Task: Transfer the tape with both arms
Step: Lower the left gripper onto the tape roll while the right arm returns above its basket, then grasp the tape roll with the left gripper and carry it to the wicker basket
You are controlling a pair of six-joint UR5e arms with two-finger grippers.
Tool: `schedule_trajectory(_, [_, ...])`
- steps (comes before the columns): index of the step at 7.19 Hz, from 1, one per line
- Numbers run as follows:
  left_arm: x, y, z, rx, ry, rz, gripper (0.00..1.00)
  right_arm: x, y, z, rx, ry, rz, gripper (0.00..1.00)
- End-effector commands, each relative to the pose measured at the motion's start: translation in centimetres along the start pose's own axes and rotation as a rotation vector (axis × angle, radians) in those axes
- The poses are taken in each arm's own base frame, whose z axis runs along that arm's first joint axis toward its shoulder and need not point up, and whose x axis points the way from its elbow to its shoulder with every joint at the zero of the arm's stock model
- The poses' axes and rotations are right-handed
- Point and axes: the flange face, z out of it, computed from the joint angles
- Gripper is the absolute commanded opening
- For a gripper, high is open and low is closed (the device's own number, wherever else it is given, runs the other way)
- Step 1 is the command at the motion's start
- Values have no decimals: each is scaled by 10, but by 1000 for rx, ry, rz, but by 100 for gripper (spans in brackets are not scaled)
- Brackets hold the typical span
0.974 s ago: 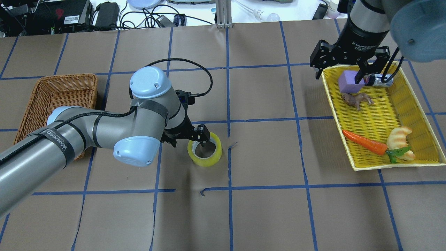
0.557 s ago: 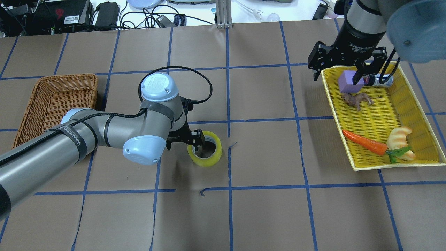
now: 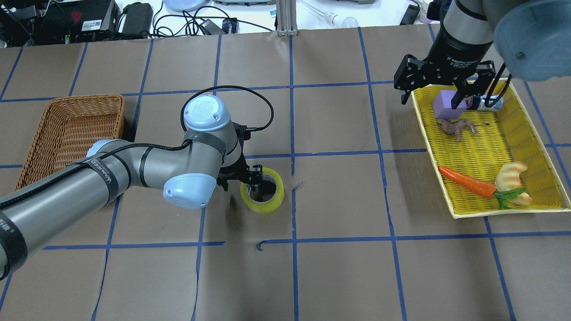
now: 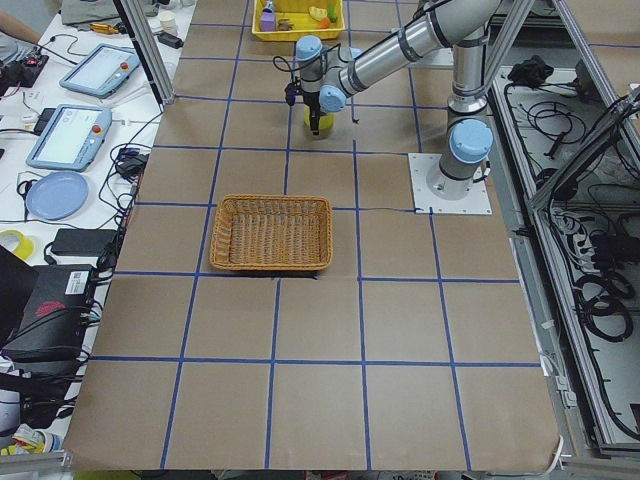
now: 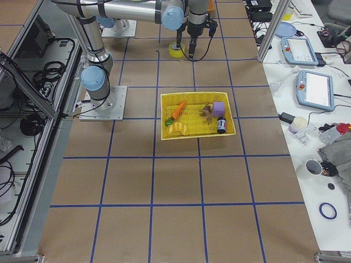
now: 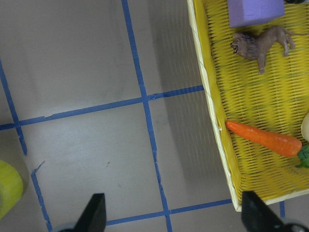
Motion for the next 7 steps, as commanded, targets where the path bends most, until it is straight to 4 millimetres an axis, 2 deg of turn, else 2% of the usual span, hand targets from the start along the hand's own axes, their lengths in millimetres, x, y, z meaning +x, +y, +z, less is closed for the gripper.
schedule_trajectory(1, [2,1,-3,1,18,-12,1,0,0,0,-1,-1,0,100])
schedule_trajectory(2, [-2,1,-15,19,21,-5,0,0,0,0,1,0,0,100])
schedule_trajectory(3, [-20,-4,-22,26,17,-32,0,-1,1,0,1,-1,-2,100])
schedule_trajectory(4, [-52,-14,-37,48,15,-29,0,0,1,-1,3,5,-2,100])
schedule_trajectory(5, [-95,-24,-60,28,7,3,0,0,1,-2,5,9,0,100])
schedule_trajectory(6, [-152,-38,-101,0,-42,1,0,0,1,-2,5,8,3,100])
schedule_trajectory(7, [-200,-41,-137,-44,-65,51,0,0,1,-1,5,8,6,100])
